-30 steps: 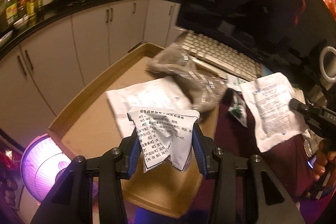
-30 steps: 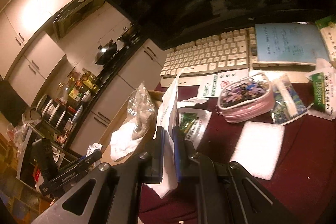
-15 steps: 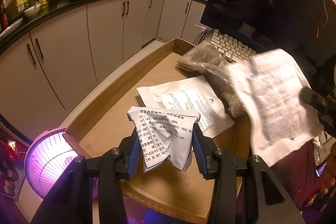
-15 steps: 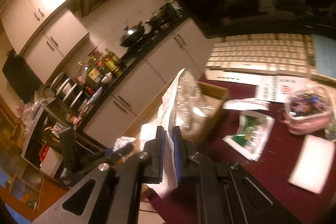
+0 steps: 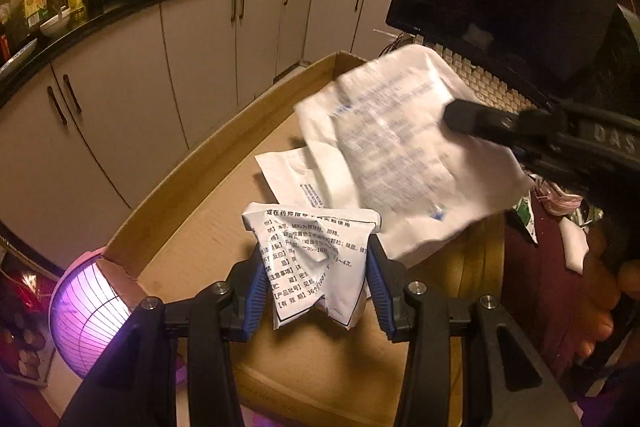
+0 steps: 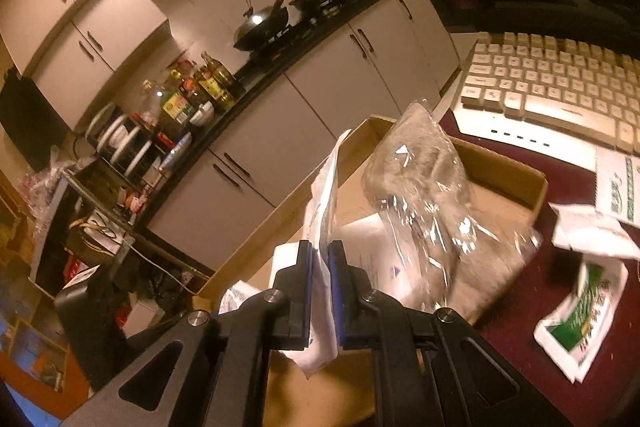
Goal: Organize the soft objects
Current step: 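Lower the leaflet and paper sheet into the box and open both grippers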
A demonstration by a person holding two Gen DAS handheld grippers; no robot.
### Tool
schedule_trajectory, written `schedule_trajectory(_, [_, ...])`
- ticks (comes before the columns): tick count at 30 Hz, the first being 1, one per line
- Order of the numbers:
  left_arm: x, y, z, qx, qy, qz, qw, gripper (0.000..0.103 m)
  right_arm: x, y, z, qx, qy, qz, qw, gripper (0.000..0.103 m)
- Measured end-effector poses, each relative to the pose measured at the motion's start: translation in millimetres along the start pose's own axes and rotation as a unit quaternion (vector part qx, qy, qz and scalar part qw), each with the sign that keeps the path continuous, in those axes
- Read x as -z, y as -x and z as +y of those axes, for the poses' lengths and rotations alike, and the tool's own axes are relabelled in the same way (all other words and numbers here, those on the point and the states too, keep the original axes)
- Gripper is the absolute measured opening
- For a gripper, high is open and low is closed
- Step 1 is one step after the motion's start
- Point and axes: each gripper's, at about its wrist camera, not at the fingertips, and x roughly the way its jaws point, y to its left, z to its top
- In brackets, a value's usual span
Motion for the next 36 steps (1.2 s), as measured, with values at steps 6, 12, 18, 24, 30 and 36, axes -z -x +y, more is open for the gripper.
schedule_trajectory(6, [-2, -6, -9, -0.015, -0.019, 0.001, 0.9997, 0.044, -5, -23, -4, 0.004, 0.013, 0.016, 1.000, 0.010])
schedule_trajectory(12, [0, -9, -9, -0.008, -0.011, 0.003, 0.9999, 0.047, 0, -30, -24, -0.002, 0.001, 0.016, 1.000, 0.012])
schedule_trajectory(18, [1, -5, -5, -0.007, -0.006, -0.003, 1.0000, 0.065, 4, -25, -19, 0.012, 0.024, 0.011, 1.000, 0.016])
schedule_trajectory(24, [4, 4, -7, -0.013, -0.012, -0.016, 0.9997, 0.082, 4, -16, -11, 0.008, 0.035, -0.002, 0.999, 0.053])
schedule_trajectory(30, [9, 11, -11, -0.031, -0.019, -0.022, 0.9991, 0.087, 10, 11, -7, 0.004, 0.032, -0.026, 0.999, 0.074])
schedule_trajectory(36, [12, 30, -12, -0.046, -0.017, -0.053, 0.9974, 0.093, 23, 55, -7, 0.009, 0.021, -0.053, 0.998, 0.093])
